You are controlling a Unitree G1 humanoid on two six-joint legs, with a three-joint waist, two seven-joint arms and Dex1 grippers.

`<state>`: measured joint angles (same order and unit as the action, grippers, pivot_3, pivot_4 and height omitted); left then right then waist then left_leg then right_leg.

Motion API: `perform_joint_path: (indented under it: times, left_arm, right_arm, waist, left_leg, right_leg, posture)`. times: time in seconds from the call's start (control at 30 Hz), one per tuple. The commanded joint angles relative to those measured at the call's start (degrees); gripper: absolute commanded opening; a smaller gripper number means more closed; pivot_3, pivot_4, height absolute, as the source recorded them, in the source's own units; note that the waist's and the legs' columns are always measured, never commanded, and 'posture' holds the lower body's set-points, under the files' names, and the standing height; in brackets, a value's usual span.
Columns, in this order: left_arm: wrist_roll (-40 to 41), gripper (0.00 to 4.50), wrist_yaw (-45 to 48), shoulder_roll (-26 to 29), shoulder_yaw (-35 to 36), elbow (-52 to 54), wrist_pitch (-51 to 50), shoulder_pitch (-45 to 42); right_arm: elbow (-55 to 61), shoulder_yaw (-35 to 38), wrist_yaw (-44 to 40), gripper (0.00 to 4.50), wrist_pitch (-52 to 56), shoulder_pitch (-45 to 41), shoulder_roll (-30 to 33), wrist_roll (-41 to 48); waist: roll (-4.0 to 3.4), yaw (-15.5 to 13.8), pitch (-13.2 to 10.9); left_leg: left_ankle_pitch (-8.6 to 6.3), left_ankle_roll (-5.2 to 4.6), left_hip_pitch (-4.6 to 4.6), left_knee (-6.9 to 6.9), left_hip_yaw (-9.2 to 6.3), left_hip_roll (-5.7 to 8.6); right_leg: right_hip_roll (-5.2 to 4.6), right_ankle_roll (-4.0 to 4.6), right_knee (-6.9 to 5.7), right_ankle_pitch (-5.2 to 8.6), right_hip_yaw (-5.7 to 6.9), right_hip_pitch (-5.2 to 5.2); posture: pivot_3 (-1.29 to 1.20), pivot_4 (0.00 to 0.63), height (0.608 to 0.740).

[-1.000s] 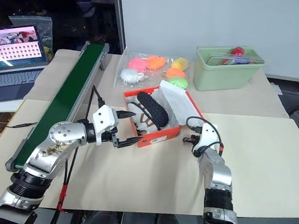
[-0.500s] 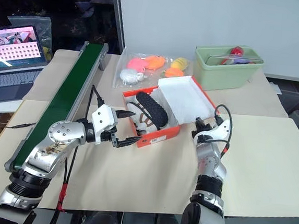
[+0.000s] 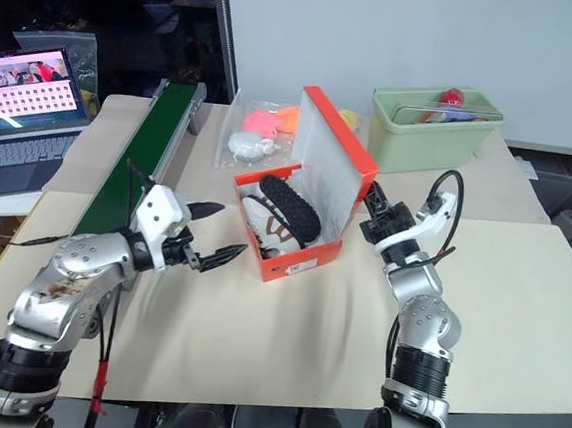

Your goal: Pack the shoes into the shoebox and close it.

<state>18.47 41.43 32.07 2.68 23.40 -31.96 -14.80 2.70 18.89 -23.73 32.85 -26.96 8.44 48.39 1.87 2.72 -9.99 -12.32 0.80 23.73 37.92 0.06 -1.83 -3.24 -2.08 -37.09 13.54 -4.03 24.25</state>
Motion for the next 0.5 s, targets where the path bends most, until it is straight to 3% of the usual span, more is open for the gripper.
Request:
perform_joint_path:
  times: [0.03, 0.27, 0.5]
  left_arm:
    - [1.8, 4.5, -1.5, 1.2, 2.8, 4.2, -2.1, 1.6]
    - [3.0, 4.5, -2.5, 2.3, 3.6, 6.3, -3.4, 3.6]
    - [3.1, 4.5, -3.0, 2.3, 2.9, 6.6, -3.4, 4.0]
  right_arm:
    - [4.2, -7.4, -1.8, 0.04, 2.9, -1.0, 3.5, -4.2]
    - [-1.0, -26.8, -3.3, 0.04, 4.1, -8.0, 6.0, -19.9]
    - [-9.1, -28.3, -3.0, 0.04, 1.4, -12.2, 3.4, -25.7]
  waist:
    - [0.0, 0.0, 0.0]
    - [0.01, 0.3, 0.0]
    - [0.03, -0.5, 0.0]
  left_leg:
    - [0.0, 0.0, 0.0, 0.0, 0.0, 0.0]
    - [0.0, 0.0, 0.0, 0.0, 0.01, 0.0]
    - [0.0, 0.0, 0.08, 0.0, -0.02, 0.07]
  right_leg:
    - [0.01, 0.0, 0.01, 0.0, 0.0, 0.01]
    - [0.04, 0.01, 0.01, 0.0, -0.02, 0.04]
    - [-0.05, 0.01, 0.1, 0.0, 0.05, 0.02]
  posture:
    - [0.0, 0.15, 0.729]
    - [0.0, 0.15, 0.729]
    - [0.0, 0.15, 0.729]
